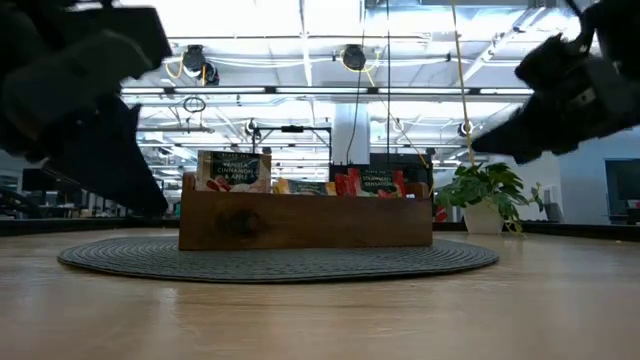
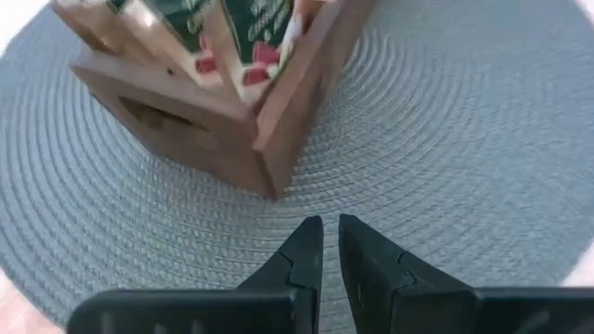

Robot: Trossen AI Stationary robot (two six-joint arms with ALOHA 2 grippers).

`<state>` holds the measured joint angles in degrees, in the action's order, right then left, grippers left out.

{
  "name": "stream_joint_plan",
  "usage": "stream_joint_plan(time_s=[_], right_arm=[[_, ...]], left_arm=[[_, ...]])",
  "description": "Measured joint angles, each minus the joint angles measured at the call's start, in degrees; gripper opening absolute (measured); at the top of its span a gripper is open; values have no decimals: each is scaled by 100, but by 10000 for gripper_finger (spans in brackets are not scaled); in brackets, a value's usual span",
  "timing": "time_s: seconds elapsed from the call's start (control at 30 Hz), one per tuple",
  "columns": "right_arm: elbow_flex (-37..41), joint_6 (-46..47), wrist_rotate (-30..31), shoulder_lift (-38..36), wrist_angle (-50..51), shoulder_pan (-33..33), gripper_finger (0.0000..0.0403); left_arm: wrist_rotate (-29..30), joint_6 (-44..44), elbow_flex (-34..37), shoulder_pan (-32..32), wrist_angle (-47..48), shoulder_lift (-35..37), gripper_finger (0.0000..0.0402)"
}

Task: Pick & Place Tea
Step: Adjust the wooden organizer

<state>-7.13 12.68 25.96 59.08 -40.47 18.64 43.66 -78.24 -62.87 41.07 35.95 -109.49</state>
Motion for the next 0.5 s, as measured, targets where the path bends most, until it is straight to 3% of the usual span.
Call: stream_joint_plan(time_s=[0.23,0.5], right_arm=[[17,358,-44,796,-675,-66,3],[-251,671,330,2096,-1214,-265,1]], left_arm=[[-621,-88,0,-77,167,0,46],[-452,-655,0,-24,628,0,46]])
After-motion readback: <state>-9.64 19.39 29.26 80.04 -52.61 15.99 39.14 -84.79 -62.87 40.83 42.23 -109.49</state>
